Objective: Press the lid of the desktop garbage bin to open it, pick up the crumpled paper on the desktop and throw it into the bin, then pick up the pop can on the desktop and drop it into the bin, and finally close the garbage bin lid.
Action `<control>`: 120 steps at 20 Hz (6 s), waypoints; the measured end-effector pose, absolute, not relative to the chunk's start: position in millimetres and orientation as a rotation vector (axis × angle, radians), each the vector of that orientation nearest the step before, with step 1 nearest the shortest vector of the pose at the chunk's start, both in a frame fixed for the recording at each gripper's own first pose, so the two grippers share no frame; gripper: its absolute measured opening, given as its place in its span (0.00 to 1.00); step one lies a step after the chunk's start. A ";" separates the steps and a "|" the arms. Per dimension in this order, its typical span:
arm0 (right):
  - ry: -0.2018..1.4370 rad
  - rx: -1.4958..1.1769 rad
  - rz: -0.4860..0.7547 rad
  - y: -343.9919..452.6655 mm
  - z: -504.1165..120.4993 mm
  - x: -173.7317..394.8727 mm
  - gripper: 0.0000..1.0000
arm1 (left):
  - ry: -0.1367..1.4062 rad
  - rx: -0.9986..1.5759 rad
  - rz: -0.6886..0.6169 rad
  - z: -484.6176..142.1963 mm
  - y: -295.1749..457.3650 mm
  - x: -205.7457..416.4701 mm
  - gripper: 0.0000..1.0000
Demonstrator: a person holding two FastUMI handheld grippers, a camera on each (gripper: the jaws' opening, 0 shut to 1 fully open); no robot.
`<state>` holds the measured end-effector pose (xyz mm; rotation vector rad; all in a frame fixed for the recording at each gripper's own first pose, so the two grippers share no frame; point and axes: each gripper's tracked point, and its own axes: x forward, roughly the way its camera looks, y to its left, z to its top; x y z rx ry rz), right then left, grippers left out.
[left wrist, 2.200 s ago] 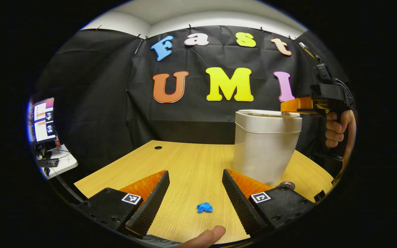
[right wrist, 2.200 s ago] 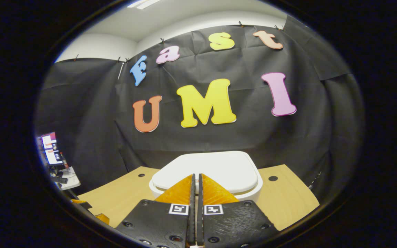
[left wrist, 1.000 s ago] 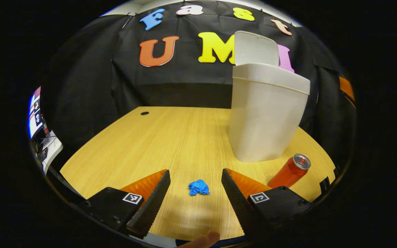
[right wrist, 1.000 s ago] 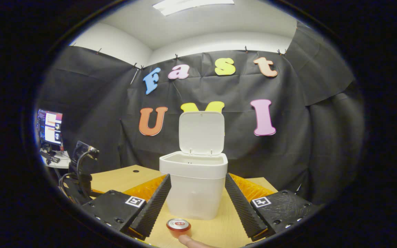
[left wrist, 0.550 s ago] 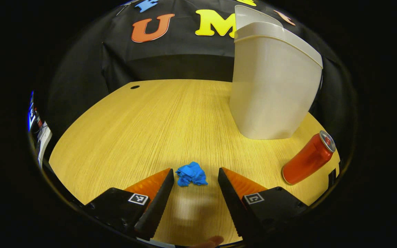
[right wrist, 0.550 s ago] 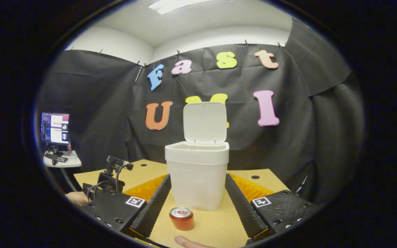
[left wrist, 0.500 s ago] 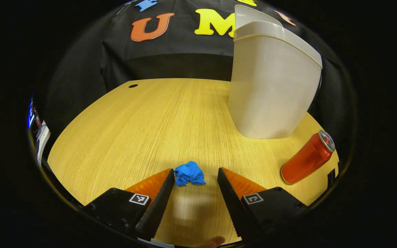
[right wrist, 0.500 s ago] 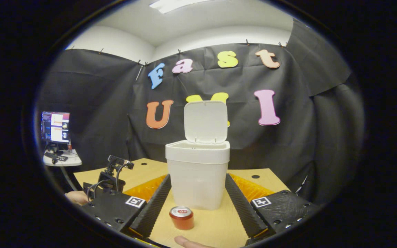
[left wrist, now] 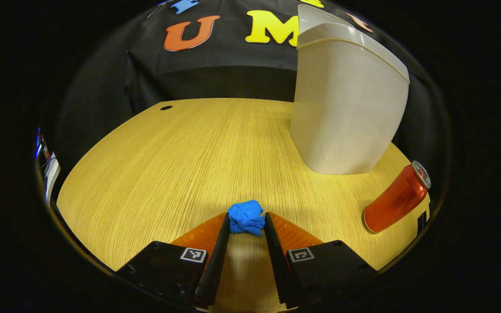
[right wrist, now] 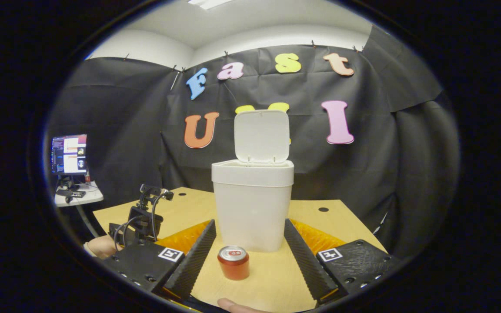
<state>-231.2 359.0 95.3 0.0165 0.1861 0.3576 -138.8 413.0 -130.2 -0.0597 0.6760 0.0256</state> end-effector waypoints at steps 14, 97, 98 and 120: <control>0.405 0.002 0.347 413.6 -46.3 -227.2 0.96 | 0.501 -0.012 0.046 -70.8 412.9 -140.4 0.41; 0.080 0.095 0.213 222.8 159.2 -202.1 0.79 | 0.072 -0.061 -0.054 179.8 222.6 20.1 0.78; 0.079 0.090 0.214 224.6 158.9 -203.3 0.80 | 0.076 -0.067 -0.068 181.8 222.5 13.6 0.82; 0.117 -0.051 0.237 303.4 130.8 -216.7 0.80 | 0.063 0.017 -0.033 143.6 333.9 -180.2 0.98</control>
